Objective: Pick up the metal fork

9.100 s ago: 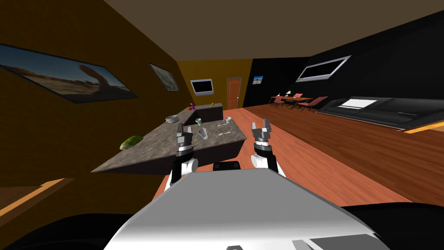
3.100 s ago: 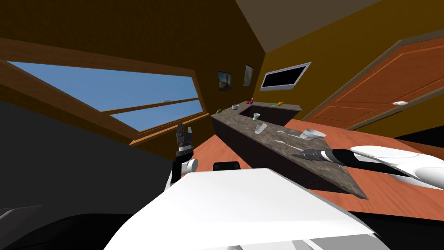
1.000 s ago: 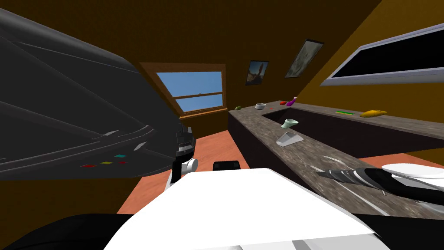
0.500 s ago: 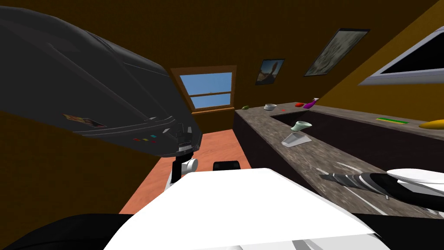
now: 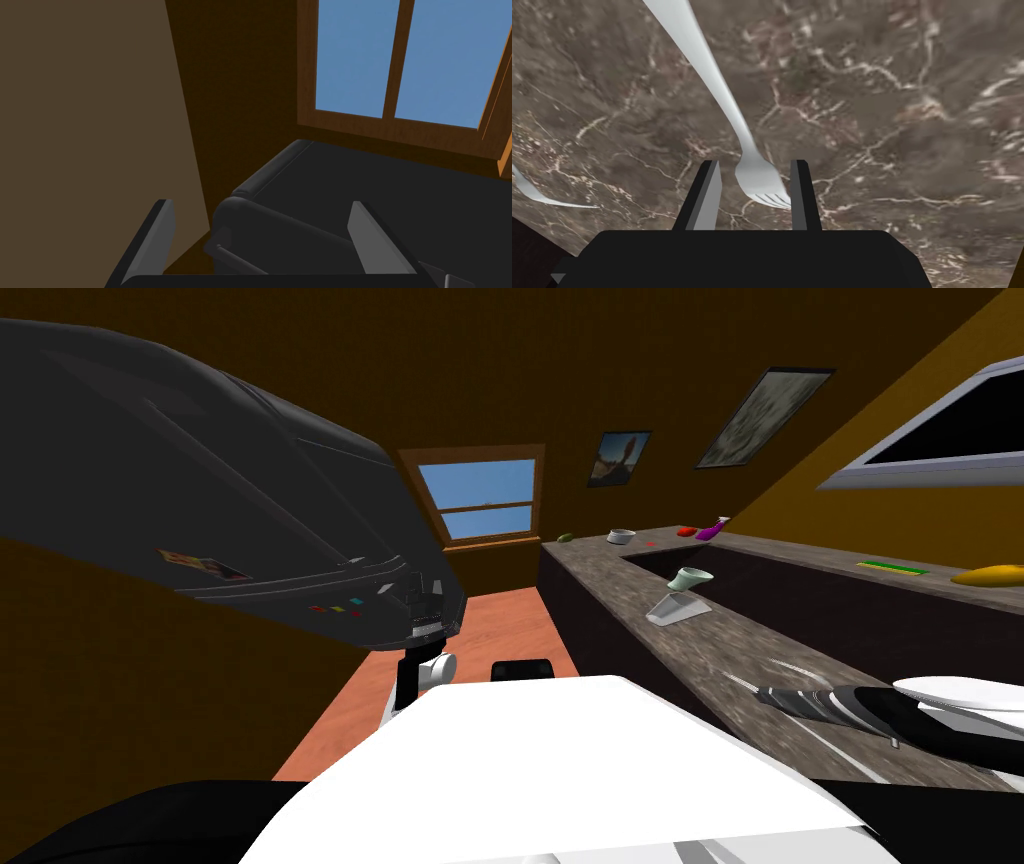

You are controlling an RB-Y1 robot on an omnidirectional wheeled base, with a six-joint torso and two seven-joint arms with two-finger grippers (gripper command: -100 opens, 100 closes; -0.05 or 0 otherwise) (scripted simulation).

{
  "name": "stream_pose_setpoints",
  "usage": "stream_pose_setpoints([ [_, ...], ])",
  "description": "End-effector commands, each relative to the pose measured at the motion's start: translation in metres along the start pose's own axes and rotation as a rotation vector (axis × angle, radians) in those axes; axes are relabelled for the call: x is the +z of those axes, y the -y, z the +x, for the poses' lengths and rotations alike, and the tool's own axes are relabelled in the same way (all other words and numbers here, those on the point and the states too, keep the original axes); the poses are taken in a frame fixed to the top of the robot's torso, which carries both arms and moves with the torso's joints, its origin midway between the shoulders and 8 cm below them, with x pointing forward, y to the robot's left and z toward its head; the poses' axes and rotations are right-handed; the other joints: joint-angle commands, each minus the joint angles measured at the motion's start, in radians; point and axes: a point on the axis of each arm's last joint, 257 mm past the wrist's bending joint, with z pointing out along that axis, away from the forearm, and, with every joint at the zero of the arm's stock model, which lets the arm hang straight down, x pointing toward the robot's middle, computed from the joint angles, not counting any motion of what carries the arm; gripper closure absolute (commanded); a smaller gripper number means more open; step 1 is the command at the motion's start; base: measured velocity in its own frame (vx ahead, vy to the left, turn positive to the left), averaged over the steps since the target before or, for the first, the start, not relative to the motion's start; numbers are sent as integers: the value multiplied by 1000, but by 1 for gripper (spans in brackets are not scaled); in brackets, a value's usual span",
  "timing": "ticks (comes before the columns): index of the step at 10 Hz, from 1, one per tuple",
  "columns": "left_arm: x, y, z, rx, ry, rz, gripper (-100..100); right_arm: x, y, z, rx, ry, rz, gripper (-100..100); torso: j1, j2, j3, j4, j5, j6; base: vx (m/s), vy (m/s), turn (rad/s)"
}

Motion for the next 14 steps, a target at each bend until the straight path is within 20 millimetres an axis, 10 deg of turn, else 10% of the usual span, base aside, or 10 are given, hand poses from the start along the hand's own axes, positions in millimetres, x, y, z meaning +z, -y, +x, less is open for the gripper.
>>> stream_pose_setpoints([
  [1, 0, 0, 0, 0, 0, 0, 0, 0, 0, 0, 0, 0, 0, 0, 0, 0, 0, 0, 0, 0, 0, 0, 0],
  [2, 0, 0, 0, 0, 0, 0, 0, -1, -3, -6, -32, 8, -12, 100, 0, 0, 0, 0, 0, 0, 142, -9, -316],
  [14, 0, 0, 0, 0, 0, 0, 0, -16, -26, -63, -401, 91, -75, 100, 0, -8, -5, -2, 1, -1, 196, 15, -329],
])
